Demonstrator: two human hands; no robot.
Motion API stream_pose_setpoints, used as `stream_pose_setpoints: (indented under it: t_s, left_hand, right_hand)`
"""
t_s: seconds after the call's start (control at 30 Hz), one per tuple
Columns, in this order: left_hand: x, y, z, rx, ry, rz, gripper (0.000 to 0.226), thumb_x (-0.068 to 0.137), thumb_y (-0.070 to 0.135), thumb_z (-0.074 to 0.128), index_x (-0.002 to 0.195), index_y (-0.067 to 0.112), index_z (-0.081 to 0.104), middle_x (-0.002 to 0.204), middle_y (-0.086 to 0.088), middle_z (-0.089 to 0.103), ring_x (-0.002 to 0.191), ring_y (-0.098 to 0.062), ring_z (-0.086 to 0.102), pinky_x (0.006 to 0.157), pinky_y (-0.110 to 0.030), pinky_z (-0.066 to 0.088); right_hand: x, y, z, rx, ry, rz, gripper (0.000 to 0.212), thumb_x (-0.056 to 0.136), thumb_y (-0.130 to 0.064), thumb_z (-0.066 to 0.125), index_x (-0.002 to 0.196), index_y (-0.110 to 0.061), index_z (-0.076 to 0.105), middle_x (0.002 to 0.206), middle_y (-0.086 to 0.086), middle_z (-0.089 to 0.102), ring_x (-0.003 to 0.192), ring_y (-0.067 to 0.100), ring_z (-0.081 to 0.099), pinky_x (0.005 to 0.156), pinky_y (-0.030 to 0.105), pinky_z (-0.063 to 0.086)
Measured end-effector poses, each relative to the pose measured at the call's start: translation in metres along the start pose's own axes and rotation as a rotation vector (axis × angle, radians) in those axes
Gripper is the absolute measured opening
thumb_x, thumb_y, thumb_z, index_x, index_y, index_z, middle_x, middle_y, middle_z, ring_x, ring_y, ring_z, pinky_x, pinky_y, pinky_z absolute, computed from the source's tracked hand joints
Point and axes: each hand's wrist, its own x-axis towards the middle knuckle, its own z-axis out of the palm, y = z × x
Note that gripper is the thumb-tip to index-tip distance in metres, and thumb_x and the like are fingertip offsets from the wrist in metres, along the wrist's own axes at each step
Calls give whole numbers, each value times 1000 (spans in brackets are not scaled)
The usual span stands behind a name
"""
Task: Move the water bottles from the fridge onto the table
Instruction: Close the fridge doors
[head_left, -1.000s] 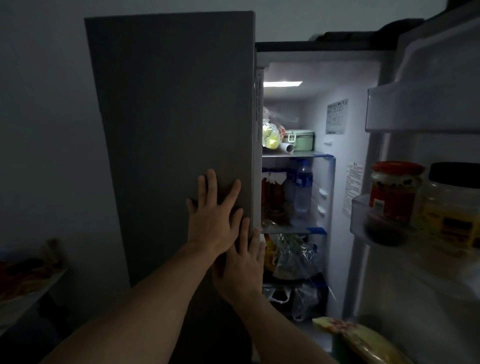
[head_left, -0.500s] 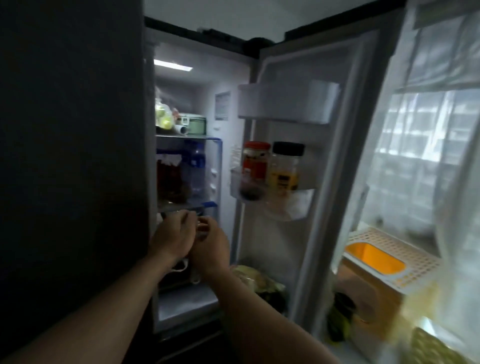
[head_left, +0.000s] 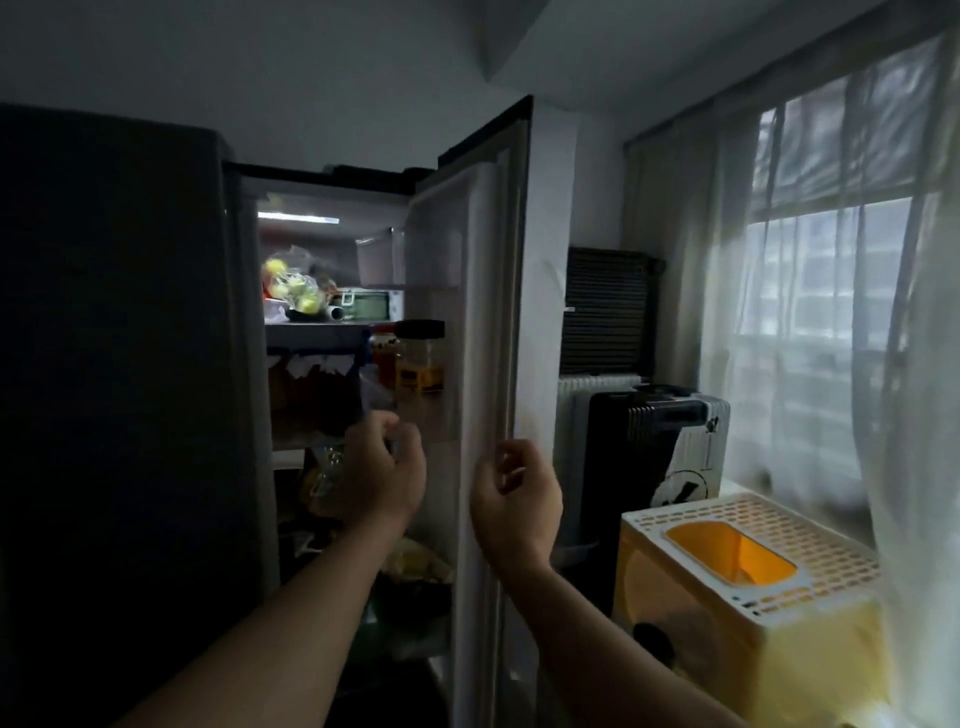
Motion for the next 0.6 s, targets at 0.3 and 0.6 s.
stream_pose_setpoints:
  t_s: [0.3, 0.6]
  left_hand:
    - [-25, 73, 29, -57, -283, -70, 42, 101, 45, 34, 123, 17, 56, 115, -6, 60, 103, -19, 56, 74, -23, 40]
    - [-26, 47, 0, -125, -307, -292, 59, 98, 59, 27, 143, 25, 44, 144, -2, 49, 126, -17, 47, 95, -33, 39]
  right_hand:
    - [51, 9, -33, 201, -256, 416, 83, 60, -38, 64, 140, -25, 47, 140, 4, 55, 125, 29, 56, 105, 52, 46]
    - [43, 11, -9, 200, -238, 383, 42, 75, -36, 51, 106, -16, 71, 108, 14, 66, 102, 37, 63, 97, 48, 48]
